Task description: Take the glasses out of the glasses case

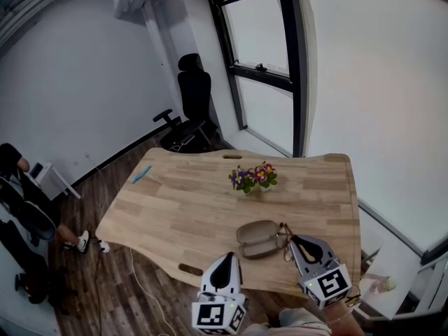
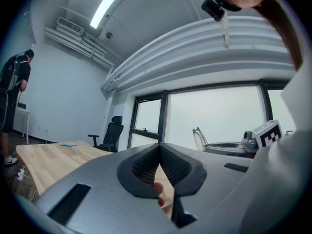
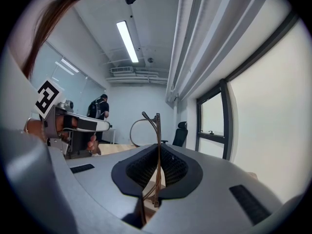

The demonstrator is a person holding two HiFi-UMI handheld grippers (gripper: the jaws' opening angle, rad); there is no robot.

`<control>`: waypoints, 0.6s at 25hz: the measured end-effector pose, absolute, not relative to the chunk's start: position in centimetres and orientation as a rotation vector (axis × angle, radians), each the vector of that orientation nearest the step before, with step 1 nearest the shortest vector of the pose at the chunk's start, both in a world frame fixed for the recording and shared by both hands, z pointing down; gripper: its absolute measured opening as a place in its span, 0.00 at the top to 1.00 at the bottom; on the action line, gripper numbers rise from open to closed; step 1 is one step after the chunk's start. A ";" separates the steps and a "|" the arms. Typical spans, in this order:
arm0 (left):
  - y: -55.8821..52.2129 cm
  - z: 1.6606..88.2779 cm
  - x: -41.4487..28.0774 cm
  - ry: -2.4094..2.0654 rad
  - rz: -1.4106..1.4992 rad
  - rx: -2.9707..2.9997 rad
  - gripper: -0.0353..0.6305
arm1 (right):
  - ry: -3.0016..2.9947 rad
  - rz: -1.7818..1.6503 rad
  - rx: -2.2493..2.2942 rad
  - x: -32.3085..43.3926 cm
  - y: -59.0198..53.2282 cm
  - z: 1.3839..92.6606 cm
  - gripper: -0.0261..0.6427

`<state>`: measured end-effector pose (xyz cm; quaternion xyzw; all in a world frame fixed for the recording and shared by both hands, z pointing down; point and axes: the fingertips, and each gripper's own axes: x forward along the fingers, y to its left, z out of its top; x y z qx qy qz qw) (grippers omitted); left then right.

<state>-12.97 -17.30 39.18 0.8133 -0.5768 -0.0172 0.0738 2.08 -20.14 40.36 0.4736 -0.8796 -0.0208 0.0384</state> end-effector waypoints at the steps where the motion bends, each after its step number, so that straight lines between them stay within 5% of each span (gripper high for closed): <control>1: -17.2 39.2 -12.9 -1.729 -0.050 2.444 0.95 | -2.698 -0.064 1.458 2.2 -20.0 40.3 0.94; 15: -16.9 38.5 -11.2 -1.696 -0.046 2.481 0.95 | -2.707 -0.080 1.489 3.3 -19.3 39.4 0.94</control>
